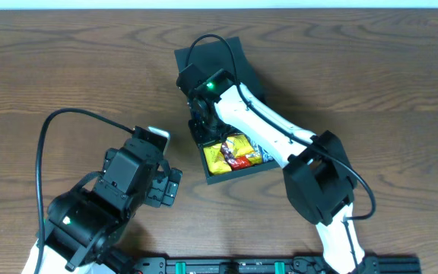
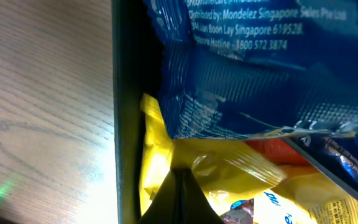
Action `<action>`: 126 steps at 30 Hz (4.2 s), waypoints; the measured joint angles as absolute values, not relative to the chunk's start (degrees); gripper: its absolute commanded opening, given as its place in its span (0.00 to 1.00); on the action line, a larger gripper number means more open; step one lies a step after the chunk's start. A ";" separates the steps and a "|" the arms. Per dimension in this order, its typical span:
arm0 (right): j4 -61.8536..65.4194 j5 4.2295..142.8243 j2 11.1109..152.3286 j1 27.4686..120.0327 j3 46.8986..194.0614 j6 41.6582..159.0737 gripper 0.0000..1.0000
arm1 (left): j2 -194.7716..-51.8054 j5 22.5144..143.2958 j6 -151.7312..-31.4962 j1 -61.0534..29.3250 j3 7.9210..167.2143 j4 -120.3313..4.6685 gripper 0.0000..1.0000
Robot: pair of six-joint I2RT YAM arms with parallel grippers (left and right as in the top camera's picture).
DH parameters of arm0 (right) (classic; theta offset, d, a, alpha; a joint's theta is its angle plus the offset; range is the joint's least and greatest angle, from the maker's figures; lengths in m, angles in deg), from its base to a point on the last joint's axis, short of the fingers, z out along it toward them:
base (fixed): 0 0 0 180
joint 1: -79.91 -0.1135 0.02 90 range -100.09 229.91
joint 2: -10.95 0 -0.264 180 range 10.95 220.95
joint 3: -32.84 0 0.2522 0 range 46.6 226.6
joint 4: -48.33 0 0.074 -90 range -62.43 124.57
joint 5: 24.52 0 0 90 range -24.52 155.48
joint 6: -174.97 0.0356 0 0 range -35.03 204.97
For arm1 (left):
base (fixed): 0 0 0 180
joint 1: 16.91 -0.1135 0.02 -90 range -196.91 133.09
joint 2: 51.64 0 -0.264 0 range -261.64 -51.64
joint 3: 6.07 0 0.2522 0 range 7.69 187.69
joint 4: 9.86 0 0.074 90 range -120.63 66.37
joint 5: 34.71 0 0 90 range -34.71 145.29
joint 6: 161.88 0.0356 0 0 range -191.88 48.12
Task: Pack container
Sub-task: 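Push the bar down into the box with right gripper, then lift right gripper out of the box and move it behind the lid, then hook right gripper on the raised lid's back edge and tilt it forward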
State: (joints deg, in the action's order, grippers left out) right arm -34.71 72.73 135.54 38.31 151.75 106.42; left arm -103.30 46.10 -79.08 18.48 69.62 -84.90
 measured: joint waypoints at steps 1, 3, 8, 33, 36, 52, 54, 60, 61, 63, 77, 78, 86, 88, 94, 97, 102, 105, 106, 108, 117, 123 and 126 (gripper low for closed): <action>-34.84 72.69 135.54 38.31 151.81 106.44 0.02 | -103.30 46.10 -79.08 18.48 69.62 -84.88 0.95; -35.56 72.34 135.48 38.31 152.07 106.44 0.02 | -103.30 46.10 -79.08 18.48 69.62 -84.88 0.95; -37.59 69.65 130.38 38.35 152.23 106.44 0.02 | -103.30 46.10 -79.08 18.48 69.62 -84.88 0.95; -30.86 127.70 120.44 83.71 154.19 69.15 0.01 | -103.30 46.10 -79.10 18.48 69.62 -84.88 0.95; -29.57 135.59 123.50 84.23 154.68 68.80 0.02 | -103.30 46.10 -79.08 18.48 69.62 -84.88 0.95; -12.46 140.03 135.83 83.66 154.37 95.27 0.02 | -103.30 46.10 -79.08 18.48 69.62 -84.90 0.95; -12.87 139.55 136.20 83.64 154.41 95.27 0.02 | -103.30 46.10 -79.08 18.48 69.62 -84.88 0.95; -15.65 134.28 140.57 83.64 154.57 94.40 0.01 | -103.30 46.10 -79.08 18.48 69.62 -84.88 0.95; -16.04 133.23 141.53 83.62 154.57 94.03 0.01 | -103.30 46.10 -79.08 18.48 69.62 -84.88 0.95; -16.70 130.89 144.00 83.60 154.57 93.00 0.02 | -103.30 46.10 -79.08 18.48 69.62 -84.90 0.95; -18.10 120.81 151.04 81.91 156.25 90.33 0.01 | -103.30 46.10 -79.10 18.48 69.62 -84.88 0.95; -18.40 120.44 151.04 81.91 156.60 90.12 0.01 | -103.30 46.10 -79.08 18.48 69.62 -84.88 0.95; -27.19 116.25 151.04 82.31 161.56 88.54 0.02 | -103.30 46.10 -79.08 18.48 69.62 -84.88 0.95; -31.17 114.61 151.06 82.42 164.05 88.21 0.01 | -103.30 46.10 -79.08 18.48 69.62 -84.84 0.95; -38.31 110.67 151.04 82.44 170.78 87.93 0.02 | -103.30 46.10 -79.08 18.48 69.62 -84.88 0.95; -38.40 109.91 151.04 82.46 171.11 87.71 0.02 | -103.30 46.10 -79.08 18.48 69.62 -84.88 0.95; -37.44 109.30 151.15 82.46 171.11 86.79 0.02 | -103.30 46.10 -79.08 18.48 69.62 -84.88 0.95; -36.96 109.25 151.80 82.44 171.11 86.07 0.02 | -103.30 46.10 -79.08 18.48 69.62 -84.88 0.95; -36.59 109.25 152.48 82.44 171.11 85.33 0.01 | -103.30 46.10 -79.08 18.48 69.62 -84.88 0.95; -35.69 109.43 154.25 82.33 171.11 83.95 0.02 | -103.30 46.10 -79.08 18.48 69.62 -84.88 0.95; -29.00 117.40 159.83 78.99 171.05 79.84 0.02 | -103.30 46.10 -79.08 18.48 69.62 -84.88 0.95; -26.84 121.08 159.83 76.97 171.07 79.49 0.02 | -103.30 46.10 -79.08 18.48 69.62 -84.88 0.95; -25.57 121.34 159.89 76.54 171.07 79.73 0.02 | -103.30 46.10 -79.10 18.48 69.62 -84.88 0.95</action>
State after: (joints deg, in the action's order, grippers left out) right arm -25.57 121.34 159.89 76.54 171.07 79.73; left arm -103.30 46.10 -79.10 18.48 69.62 -84.88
